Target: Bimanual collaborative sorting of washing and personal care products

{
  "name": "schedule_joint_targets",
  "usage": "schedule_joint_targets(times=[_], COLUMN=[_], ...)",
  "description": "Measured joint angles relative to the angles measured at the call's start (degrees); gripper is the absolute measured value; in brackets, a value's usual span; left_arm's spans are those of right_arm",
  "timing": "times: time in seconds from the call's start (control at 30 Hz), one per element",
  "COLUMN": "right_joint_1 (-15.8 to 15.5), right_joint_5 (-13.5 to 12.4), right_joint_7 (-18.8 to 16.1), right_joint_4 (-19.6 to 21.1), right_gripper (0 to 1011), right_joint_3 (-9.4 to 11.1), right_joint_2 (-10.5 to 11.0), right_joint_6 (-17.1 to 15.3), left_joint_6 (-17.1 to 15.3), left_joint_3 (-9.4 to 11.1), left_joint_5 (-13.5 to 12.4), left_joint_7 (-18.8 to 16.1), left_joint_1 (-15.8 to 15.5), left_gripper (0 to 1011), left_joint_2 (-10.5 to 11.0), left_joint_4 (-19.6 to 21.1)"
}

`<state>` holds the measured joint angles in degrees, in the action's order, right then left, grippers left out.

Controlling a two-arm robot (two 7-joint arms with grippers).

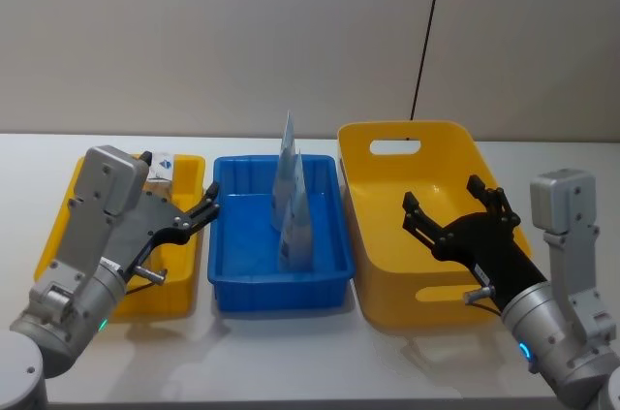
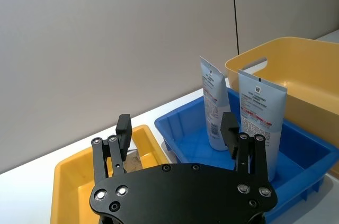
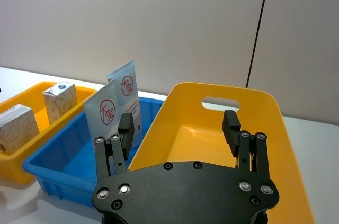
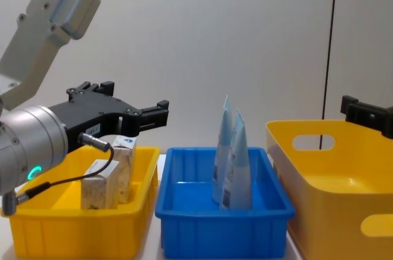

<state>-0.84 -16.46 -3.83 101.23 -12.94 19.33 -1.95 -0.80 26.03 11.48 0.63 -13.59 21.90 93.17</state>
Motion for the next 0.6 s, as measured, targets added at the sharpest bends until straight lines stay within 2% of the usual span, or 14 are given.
schedule_joint_targets(times=[0.47,0.6], right_joint_1=[0.0,0.0], right_joint_5=[0.0,0.0], right_joint_7=[0.0,0.0], right_joint_4=[0.0,0.0], right_gripper=[1003,1003], right_joint_3=[0.0,0.0], right_joint_2=[0.0,0.0], right_joint_6=[0.0,0.0], left_joint_6=[-0.05,-1.1], left_joint_3=[-0.04,-0.17], left_joint_5=[0.0,0.17], left_joint_7=[0.05,0.28], left_joint_1=[0.0,-0.03], left_gripper=[1001,1001], left_joint_2=[-0.03,-0.09], left_joint_4=[0.0,0.03])
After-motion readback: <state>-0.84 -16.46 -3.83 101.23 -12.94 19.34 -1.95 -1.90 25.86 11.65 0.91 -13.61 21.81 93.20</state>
